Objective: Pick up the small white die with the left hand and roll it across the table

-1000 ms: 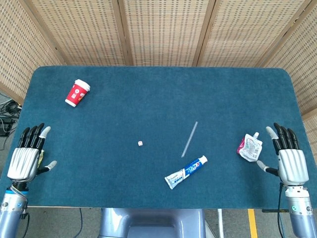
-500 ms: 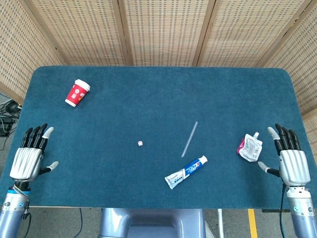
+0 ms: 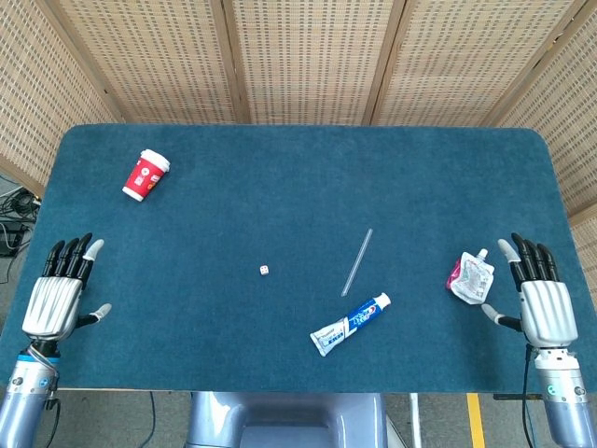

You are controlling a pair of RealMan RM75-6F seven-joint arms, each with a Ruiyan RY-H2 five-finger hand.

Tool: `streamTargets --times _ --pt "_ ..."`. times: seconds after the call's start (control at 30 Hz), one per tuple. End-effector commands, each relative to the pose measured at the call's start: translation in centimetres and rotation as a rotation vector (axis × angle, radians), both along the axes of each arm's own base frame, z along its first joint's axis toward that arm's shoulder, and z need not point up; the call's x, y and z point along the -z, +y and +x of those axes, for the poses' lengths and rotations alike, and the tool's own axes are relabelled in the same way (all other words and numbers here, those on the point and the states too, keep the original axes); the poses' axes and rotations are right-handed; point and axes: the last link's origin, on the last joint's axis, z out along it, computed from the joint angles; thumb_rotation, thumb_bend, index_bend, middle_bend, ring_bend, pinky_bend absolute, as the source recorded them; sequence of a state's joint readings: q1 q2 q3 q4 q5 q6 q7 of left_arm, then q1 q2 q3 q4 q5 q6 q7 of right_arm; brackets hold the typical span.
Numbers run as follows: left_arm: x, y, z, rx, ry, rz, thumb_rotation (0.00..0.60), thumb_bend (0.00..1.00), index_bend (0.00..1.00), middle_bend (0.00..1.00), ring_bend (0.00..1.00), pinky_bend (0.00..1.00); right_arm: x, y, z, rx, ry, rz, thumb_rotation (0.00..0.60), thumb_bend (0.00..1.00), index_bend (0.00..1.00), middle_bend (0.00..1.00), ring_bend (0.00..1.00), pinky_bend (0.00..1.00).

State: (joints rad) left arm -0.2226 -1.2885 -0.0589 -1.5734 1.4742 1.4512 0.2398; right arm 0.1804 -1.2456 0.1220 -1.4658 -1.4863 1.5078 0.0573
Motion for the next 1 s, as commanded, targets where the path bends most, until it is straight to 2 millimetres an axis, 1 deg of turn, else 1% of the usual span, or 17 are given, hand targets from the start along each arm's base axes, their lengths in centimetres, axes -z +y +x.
streamTargets --times 0.03,0.13,0.2,0.3,0.4,0.53,0.63,0.7,0.8,0.9,1.0 --pt "0.0 0.0 0.3 0.016 -0.004 0.007 0.6 0.07 0.0 0.0 0.0 0.0 0.0 0.1 0.0 -0.001 -0.005 0.0 0.6 0.1 0.1 0.0 0.0 0.0" --pt "0.0 0.2 0.5 0.036 -0.003 0.011 0.6 0.07 0.01 0.0 0.0 0.0 -0.2 0.2 0.0 0.0 -0.012 0.0 0.6 0.1 0.1 0.0 0.0 0.0" --pt "0.1 0.6 0.9 0.059 -0.008 0.012 0.6 0.07 0.04 0.0 0.0 0.0 -0.3 0.2 -0.1 0.002 -0.019 -0.001 0.6 0.1 0.1 0.0 0.0 0.0" --pt "0.1 1.8 1.4 0.114 0.021 -0.001 0.6 0.09 0.11 0.0 0.0 0.0 -0.5 0.2 -0.2 0.004 -0.03 -0.006 0.6 0.1 0.1 0.0 0.0 0.0" --pt "0.3 3.7 2.2 0.184 0.073 -0.01 0.6 0.09 0.17 0.0 0.0 0.0 -0.7 0.1 -0.3 0.007 -0.041 -0.008 0.6 0.1 0.1 0.0 0.0 0.0" --pt "1.0 6.6 4.1 0.316 0.141 -0.024 0.6 0.1 0.25 0.0 0.0 0.0 -0.8 -0.1 -0.5 0.014 -0.052 -0.007 0.6 0.1 0.11 0.0 0.0 0.0" --pt "2.0 9.0 5.6 0.45 0.204 -0.077 0.6 0.12 0.28 0.0 0.0 0.0 -0.9 -0.2 -0.7 0.02 -0.061 -0.003 0.6 0.1 0.12 0.0 0.0 0.0" --pt "2.5 10.0 6.3 0.507 0.241 -0.116 0.6 0.12 0.29 0.0 0.0 0.0 -0.9 -0.3 -0.8 0.016 -0.069 -0.004 0.6 0.1 0.12 0.0 0.0 0.0" --pt "4.2 12.1 7.6 0.572 0.305 -0.195 0.6 0.12 0.3 0.0 0.0 0.0 -1.2 -0.4 -1.0 0.016 -0.08 -0.012 0.6 0.1 0.12 0.0 0.0 0.0" --pt "5.8 13.1 8.8 0.613 0.336 -0.24 0.6 0.12 0.34 0.0 0.0 0.0 -1.5 -0.6 -1.3 0.024 -0.094 -0.02 0.6 0.1 0.13 0.0 0.0 0.0" --pt "7.9 14.2 10.0 0.661 0.394 -0.278 0.6 0.12 0.37 0.0 0.0 0.0 -1.8 -0.8 -1.8 0.037 -0.111 -0.028 0.6 0.1 0.13 0.0 0.0 0.0"
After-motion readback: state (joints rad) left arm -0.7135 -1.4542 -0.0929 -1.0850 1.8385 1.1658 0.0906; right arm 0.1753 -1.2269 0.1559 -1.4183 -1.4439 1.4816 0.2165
